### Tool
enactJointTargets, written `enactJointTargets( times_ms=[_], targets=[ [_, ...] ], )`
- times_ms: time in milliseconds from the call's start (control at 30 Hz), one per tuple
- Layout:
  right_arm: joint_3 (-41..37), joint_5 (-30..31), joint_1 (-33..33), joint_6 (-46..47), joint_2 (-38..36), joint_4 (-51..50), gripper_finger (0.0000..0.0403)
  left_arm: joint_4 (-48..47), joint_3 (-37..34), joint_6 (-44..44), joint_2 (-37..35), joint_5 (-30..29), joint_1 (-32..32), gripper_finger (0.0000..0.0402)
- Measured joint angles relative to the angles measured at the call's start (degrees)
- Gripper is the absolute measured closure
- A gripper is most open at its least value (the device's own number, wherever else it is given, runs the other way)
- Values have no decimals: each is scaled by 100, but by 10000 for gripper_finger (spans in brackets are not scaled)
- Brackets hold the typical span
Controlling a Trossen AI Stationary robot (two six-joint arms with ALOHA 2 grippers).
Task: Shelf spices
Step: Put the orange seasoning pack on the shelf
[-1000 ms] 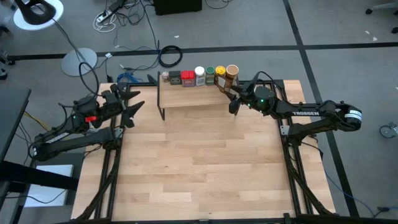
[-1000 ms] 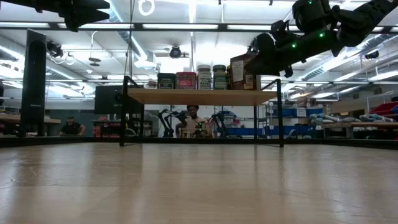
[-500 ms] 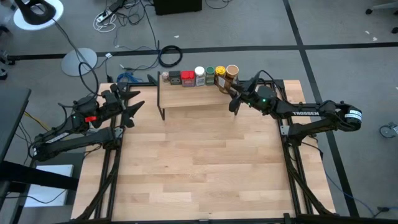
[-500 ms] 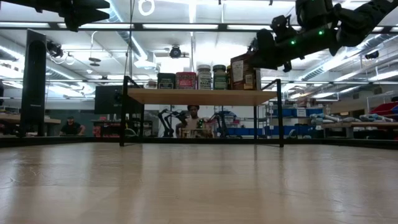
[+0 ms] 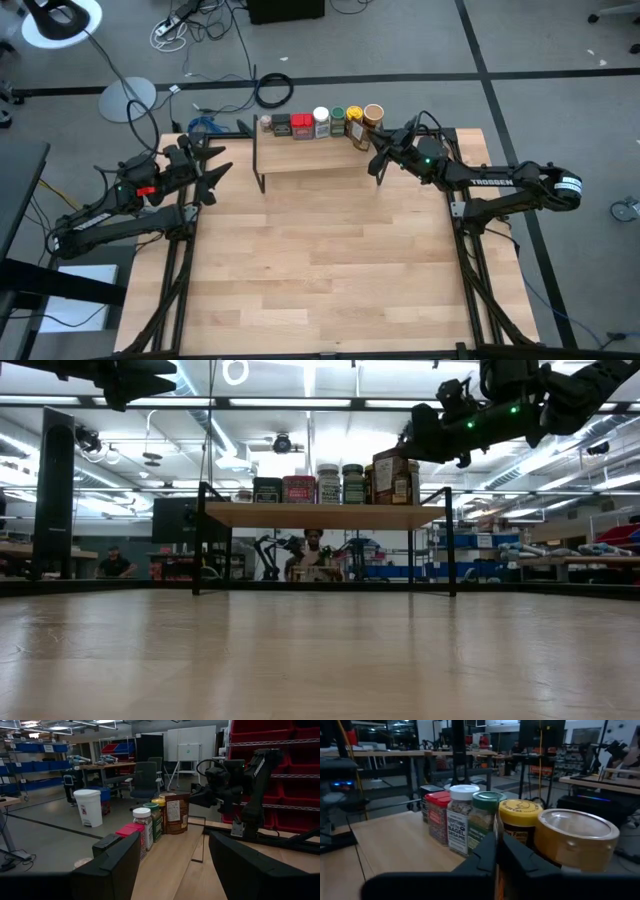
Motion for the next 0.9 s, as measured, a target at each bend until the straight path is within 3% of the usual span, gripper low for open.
enactJointTargets(
  times_ms=[133,367,733,900],
  targets=[
    [0,71,2,-27,0,-3,396,-36,0,1,0,0,0,163],
    [0,1045,366,-282,-93,-23,401,-213,0,-4,2,0,0,163],
    [0,3342,1602,-333,-358,-241,402,-260,0,13,2,-85,0,163],
    [0,3855,1836,-335,-358,-241,402,-212,0,22,2,-125,0,163]
  ],
)
